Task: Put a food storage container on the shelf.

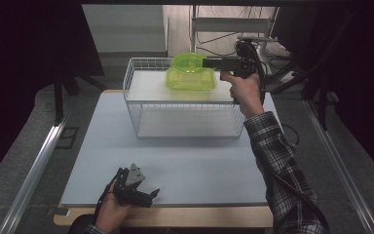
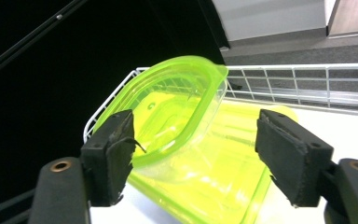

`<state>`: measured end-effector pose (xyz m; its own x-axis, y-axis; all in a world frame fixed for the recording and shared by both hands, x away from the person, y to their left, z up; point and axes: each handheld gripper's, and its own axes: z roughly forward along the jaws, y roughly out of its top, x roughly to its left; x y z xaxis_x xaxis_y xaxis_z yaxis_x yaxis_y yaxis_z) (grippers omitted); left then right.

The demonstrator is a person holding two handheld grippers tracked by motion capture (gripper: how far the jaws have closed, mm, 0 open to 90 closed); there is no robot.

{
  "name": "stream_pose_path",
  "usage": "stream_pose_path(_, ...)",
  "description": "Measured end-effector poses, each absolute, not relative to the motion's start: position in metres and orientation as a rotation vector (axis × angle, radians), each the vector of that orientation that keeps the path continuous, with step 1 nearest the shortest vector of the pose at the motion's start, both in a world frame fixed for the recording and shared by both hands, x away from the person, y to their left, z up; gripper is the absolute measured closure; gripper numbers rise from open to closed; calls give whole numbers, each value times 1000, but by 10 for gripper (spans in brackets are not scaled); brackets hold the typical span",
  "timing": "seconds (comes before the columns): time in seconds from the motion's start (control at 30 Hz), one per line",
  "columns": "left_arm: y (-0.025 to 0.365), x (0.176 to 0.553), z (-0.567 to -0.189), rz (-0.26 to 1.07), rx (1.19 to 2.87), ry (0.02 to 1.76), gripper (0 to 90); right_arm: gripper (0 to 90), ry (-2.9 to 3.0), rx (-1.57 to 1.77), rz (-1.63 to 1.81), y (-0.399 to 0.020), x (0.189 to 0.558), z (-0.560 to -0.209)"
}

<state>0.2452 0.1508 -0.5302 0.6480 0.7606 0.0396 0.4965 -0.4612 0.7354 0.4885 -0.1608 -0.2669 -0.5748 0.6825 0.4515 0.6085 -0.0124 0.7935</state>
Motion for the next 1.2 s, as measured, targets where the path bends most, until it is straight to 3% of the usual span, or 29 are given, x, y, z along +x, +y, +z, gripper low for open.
stream_pose_path(1.2, 151, 246, -531, 466, 2157, 976, 1, 50, 2361, 1135, 1443, -173, 443, -303)
